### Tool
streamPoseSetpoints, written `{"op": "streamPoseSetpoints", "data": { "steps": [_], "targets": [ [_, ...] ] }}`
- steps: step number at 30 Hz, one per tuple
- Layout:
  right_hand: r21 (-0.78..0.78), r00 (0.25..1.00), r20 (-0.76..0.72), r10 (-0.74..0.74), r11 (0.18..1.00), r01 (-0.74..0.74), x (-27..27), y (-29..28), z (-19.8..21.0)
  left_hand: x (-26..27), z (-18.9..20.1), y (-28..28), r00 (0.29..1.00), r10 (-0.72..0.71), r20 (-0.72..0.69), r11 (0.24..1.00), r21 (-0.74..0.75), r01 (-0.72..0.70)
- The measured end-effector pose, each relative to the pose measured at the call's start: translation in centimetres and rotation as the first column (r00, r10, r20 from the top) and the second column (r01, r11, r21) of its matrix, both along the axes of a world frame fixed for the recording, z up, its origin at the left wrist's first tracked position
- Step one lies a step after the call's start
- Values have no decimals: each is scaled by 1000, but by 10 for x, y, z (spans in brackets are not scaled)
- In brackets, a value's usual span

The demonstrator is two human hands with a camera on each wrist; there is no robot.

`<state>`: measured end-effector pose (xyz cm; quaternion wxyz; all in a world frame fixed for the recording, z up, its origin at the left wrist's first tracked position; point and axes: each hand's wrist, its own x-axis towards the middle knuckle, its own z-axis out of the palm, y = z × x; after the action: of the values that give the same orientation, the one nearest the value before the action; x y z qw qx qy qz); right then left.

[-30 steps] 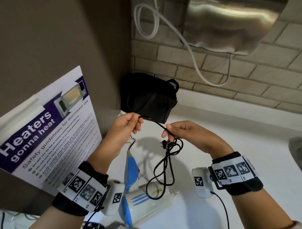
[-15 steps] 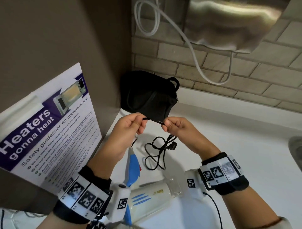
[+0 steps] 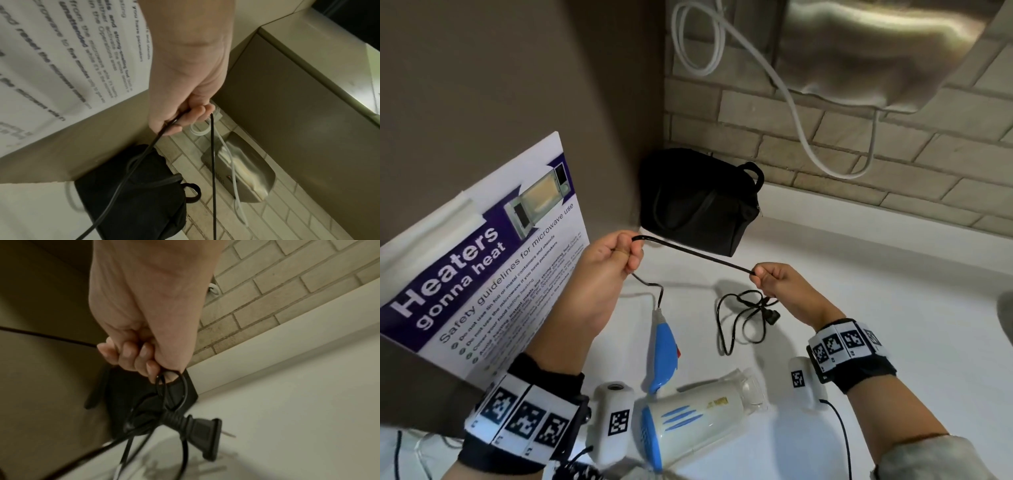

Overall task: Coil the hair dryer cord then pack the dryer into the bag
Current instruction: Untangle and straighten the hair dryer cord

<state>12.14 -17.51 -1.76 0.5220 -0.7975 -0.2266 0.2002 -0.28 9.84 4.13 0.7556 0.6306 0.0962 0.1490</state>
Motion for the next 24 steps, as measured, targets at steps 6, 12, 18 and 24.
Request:
{"op": "streamPoseSetpoints", "data": {
  "steps": [6,12,18,24],
  "targets": [
    [-39,996,-55,-68,997,66,5,-25,-36,4,-12,1,998,45,-37,994,-95,-49],
    [-33,961,-140,-237,972,234,14,-37,-51,7,-25,6,995,49,-88,975,-213,-66],
    [17,868,-261,-424,896,443,22,-45,-64,5,-59,9,958,28,-284,976,-198,-87],
    [-35,839,-250,-483,871,490,19,-42,-45,3,-98,27,880,54,-472,988,154,21]
  ]
}}
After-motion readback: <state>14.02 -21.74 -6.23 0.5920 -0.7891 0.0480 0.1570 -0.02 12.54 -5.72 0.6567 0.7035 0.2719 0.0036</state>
